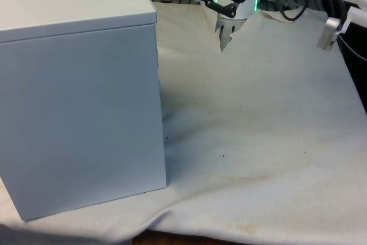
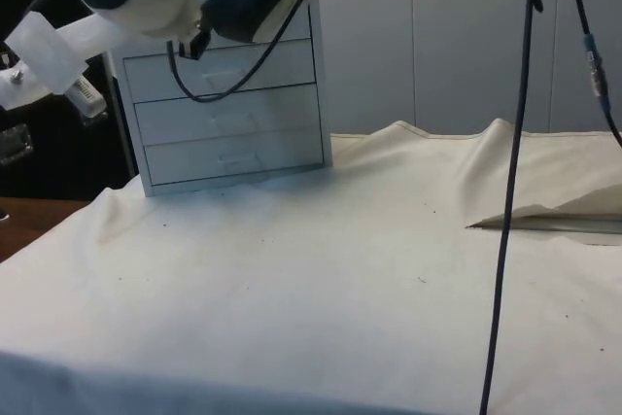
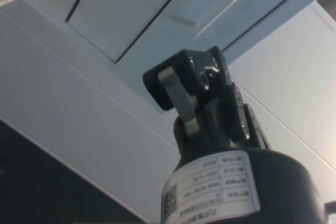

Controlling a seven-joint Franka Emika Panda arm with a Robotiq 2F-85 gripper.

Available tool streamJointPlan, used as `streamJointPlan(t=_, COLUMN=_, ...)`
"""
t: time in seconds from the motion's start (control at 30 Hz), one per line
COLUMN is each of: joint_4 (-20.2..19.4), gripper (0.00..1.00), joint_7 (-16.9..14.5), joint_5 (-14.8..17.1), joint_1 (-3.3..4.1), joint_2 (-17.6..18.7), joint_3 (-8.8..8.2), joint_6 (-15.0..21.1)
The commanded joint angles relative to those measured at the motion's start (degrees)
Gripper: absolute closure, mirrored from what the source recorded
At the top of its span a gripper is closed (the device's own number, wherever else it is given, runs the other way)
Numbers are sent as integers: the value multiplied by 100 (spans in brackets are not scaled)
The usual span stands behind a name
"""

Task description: Open the drawer, then close it.

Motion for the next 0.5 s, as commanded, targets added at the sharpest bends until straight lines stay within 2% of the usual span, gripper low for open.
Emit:
streamJointPlan(t=0.0, joint_4=-46, gripper=100, joint_7=17, joint_5=23, joint_1=29, joint_2=-74, joint_3=40, joint_6=-63)
streamJointPlan(t=0.03, joint_4=-46, gripper=100, joint_7=23, joint_5=23, joint_1=34, joint_2=-86, joint_3=69, joint_6=-115)
streamJointPlan(t=0.07, joint_4=0, gripper=100, joint_7=17, joint_5=0, joint_1=6, joint_2=-29, joint_3=57, joint_6=-92)
streamJointPlan(t=0.1, joint_4=-46, gripper=100, joint_7=40, joint_5=29, joint_1=46, joint_2=-115, joint_3=126, joint_6=-206)
streamJointPlan(t=0.33, joint_4=-40, gripper=100, joint_7=115, joint_5=34, joint_1=57, joint_2=-201, joint_3=378, joint_6=-579)
streamJointPlan(t=0.4, joint_4=0, gripper=100, joint_7=126, joint_5=0, joint_1=29, joint_2=-172, joint_3=407, joint_6=-602)
streamJointPlan(t=0.47, joint_4=-29, gripper=100, joint_7=143, joint_5=34, joint_1=57, joint_2=-229, joint_3=476, joint_6=-710)
